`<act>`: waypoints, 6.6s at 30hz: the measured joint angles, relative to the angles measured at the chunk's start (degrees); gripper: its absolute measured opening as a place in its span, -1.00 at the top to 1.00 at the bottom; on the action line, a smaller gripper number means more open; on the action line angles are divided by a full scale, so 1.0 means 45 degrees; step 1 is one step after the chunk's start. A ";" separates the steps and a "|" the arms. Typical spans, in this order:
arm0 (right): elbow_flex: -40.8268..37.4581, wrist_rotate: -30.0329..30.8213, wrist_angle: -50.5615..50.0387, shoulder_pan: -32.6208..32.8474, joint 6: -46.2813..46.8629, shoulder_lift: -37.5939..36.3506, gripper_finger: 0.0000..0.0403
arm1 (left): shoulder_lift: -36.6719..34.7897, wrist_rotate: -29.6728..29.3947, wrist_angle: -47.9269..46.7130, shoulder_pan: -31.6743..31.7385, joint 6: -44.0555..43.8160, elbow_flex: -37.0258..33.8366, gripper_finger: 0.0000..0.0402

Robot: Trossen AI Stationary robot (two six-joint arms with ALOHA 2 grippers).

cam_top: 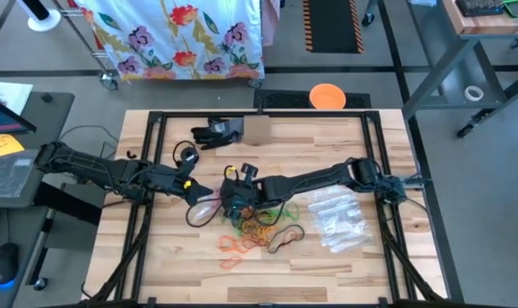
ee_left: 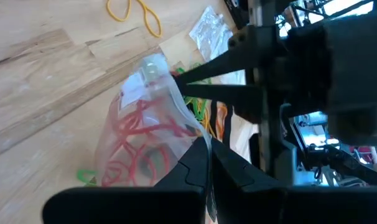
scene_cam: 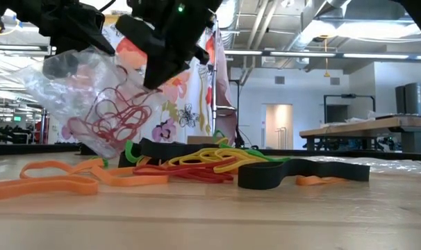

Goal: Sort rubber bands
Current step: Put the red rubber band into the transparent zip bag

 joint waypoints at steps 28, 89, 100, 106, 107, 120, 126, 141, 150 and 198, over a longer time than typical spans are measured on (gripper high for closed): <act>0.1890 -0.3854 -0.0672 -0.1177 -0.0848 -0.0058 0.76 | -0.0001 -0.0301 0.0013 0.0000 0.0053 0.0000 1.00; 0.0878 -0.3716 -0.8552 -0.0036 0.1156 -0.1136 1.00 | 0.0002 -0.0209 0.0015 0.0000 0.0068 0.0000 1.00; -1.1804 -0.4703 0.5171 0.1397 0.5777 -0.7413 1.00 | -0.0002 0.0098 -0.0281 0.0000 0.0340 0.0000 1.00; -1.4847 -0.4691 1.6412 0.2288 0.4750 -0.6714 1.00 | 0.0003 -0.0608 -0.0126 0.0000 0.0325 0.0000 1.00; -1.4847 -0.4692 1.6800 0.2288 0.4648 -0.6385 0.99 | 0.0003 -0.0669 -0.0096 0.0004 0.0321 0.0000 1.00; -1.0130 -0.7684 1.3460 0.1875 0.5050 -0.2569 0.46 | -0.0002 -0.1116 0.1471 0.0024 0.0987 0.0004 1.00; -0.6505 -0.6914 0.6434 0.2135 0.1051 -0.1893 0.31 | 0.0003 -0.1278 0.1354 0.0029 0.1070 0.0000 1.00; -0.5559 -0.6312 0.4097 0.2368 0.0292 -0.0250 0.44 | 0.0001 -0.1280 0.1139 0.0029 0.1321 -0.0005 1.00; -0.5063 -0.6325 0.3107 0.2287 0.0021 -0.0387 0.93 | 0.0003 -0.1287 0.1156 0.0029 0.1311 -0.0005 1.00; -0.2347 -0.5736 0.0366 0.2565 0.1478 -0.0282 0.59 | 0.0003 -0.1001 0.1166 0.0024 0.1209 -0.0005 1.00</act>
